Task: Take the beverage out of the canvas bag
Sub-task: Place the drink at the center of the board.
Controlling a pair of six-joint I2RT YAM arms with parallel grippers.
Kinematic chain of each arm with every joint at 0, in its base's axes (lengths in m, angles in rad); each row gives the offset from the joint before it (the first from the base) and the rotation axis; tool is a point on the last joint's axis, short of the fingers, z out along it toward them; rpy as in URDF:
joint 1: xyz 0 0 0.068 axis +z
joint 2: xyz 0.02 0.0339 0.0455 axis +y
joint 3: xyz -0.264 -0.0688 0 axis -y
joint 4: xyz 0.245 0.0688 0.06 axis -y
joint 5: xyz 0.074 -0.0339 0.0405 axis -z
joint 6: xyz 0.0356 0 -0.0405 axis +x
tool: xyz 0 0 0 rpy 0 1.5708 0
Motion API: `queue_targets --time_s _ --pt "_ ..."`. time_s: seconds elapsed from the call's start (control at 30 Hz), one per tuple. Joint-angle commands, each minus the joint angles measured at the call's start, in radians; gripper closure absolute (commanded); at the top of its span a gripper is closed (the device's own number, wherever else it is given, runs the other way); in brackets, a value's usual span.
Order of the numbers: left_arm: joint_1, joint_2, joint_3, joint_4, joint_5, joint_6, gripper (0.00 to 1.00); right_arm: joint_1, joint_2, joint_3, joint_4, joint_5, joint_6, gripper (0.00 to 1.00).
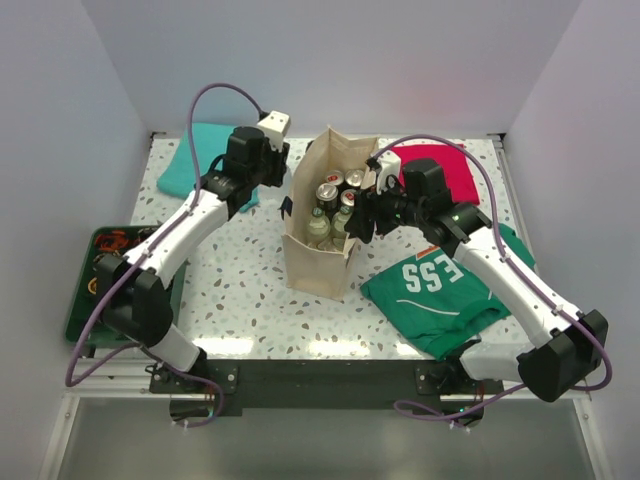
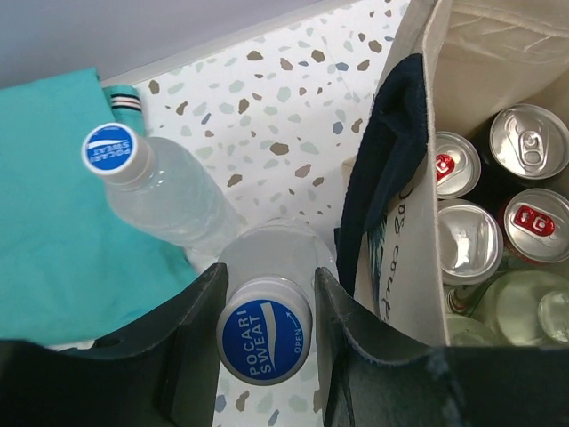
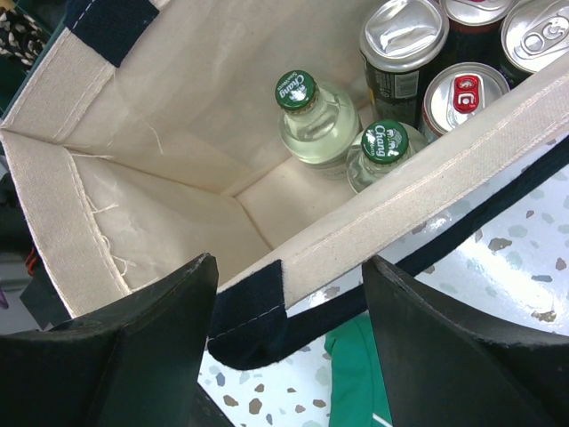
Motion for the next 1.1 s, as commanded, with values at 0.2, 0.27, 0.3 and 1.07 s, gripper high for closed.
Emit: queue_targets --time_s 0.2,0.27,0.3,1.07 --pt "0.016 0.167 0.205 0.142 0.069 0.064 1.00 0.002 -0.053 0.001 -0.006 0.047 -0.001 0.29" --pt "0.019 0.186 0.229 0.132 0.072 0.070 1.00 0.002 -0.056 -0.004 -0.008 0.049 -0.001 0.29" --pt "0.019 0.201 0.236 0.132 0.071 0.071 1.00 0.003 -0.057 -0.005 -0.006 0.050 -0.001 0.29" --pt "0.044 0.391 0.466 -0.074 0.022 0.081 0.65 0.002 -0.028 0.001 -0.004 0.056 -0.007 0.29"
